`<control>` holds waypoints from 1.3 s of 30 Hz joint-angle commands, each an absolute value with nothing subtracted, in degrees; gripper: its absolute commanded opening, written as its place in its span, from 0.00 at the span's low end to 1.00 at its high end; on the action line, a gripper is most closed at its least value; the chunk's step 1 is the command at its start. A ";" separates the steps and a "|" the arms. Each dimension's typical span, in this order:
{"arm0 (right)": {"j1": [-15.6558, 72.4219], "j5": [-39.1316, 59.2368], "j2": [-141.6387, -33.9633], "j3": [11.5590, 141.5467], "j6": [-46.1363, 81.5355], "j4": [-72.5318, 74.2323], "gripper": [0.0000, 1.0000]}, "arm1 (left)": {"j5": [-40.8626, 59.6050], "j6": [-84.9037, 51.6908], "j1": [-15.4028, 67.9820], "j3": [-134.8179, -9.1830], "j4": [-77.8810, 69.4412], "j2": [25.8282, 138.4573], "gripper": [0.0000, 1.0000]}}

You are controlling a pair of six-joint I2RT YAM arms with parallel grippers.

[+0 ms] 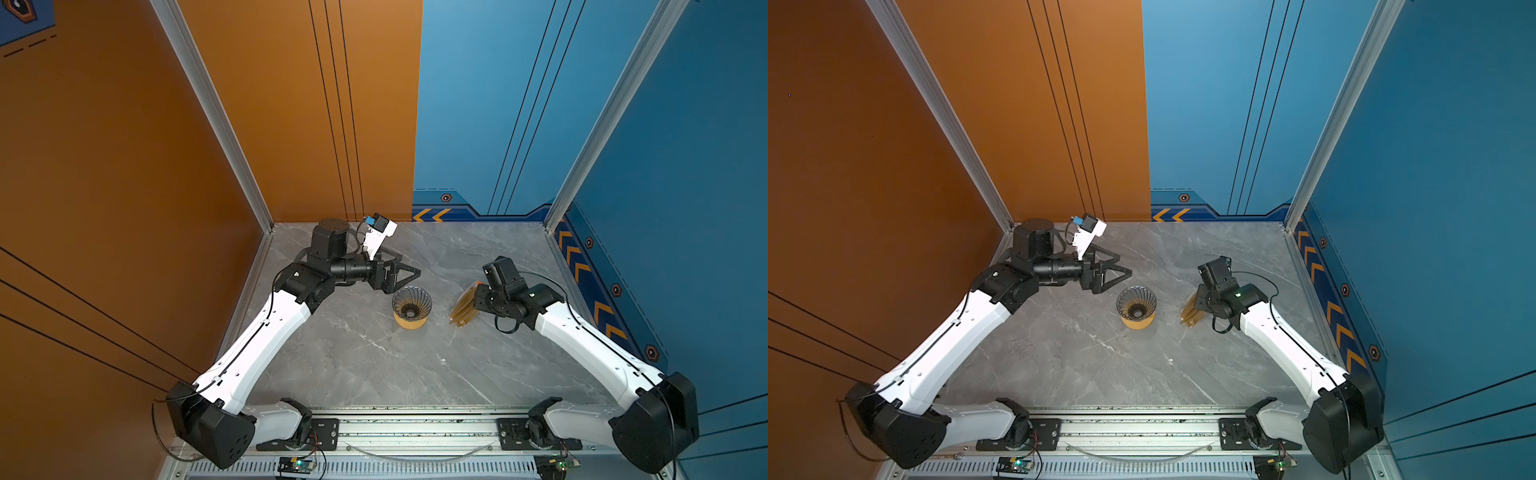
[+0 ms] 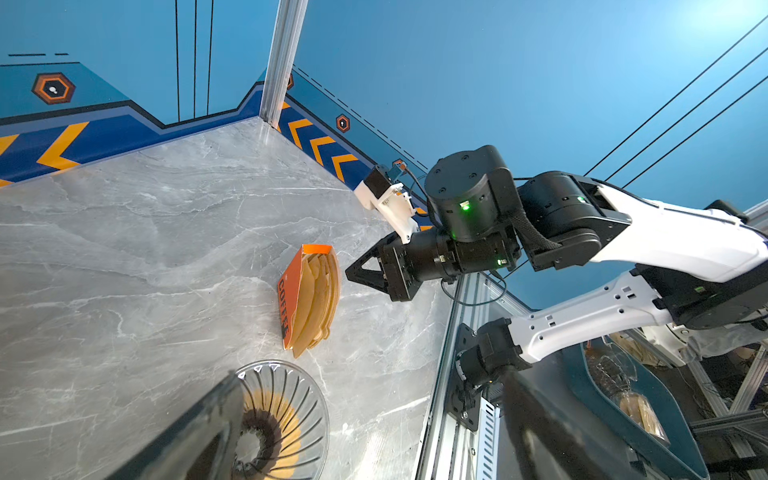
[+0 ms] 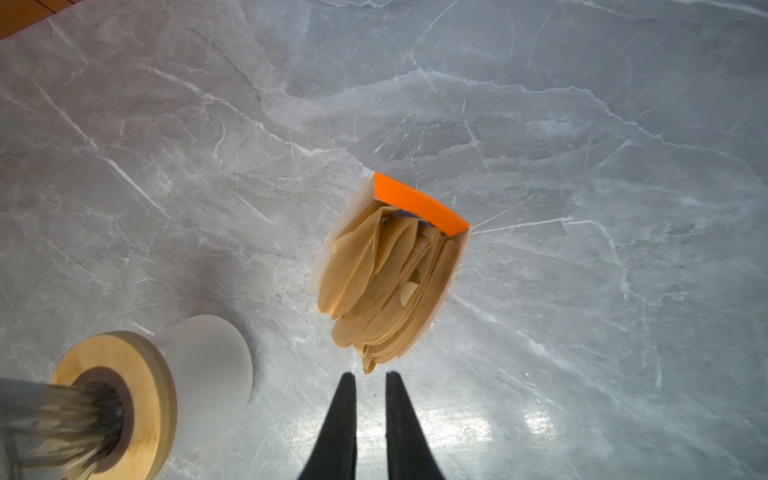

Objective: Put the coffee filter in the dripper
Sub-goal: 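Open the right gripper and move it to the orange filter box, then lower the right gripper onto the filters in the orange box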

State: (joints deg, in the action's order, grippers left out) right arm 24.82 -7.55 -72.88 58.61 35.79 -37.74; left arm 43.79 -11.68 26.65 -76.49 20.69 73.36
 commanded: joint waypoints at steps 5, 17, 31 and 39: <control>23.23 -6.68 -77.51 63.23 32.09 -37.35 0.10 | 45.01 -11.84 27.07 -75.94 19.69 72.46 0.98; 23.14 -8.37 -84.24 66.95 32.36 -37.80 0.10 | 44.82 -11.89 27.38 -75.86 19.71 72.51 0.98; 23.12 -9.66 -88.17 67.64 31.03 -36.47 0.10 | 44.77 -11.76 27.73 -75.86 19.88 72.50 0.98; 22.85 -10.10 -90.67 68.92 29.89 -36.47 0.10 | 44.64 -11.60 27.86 -75.89 19.99 72.26 0.98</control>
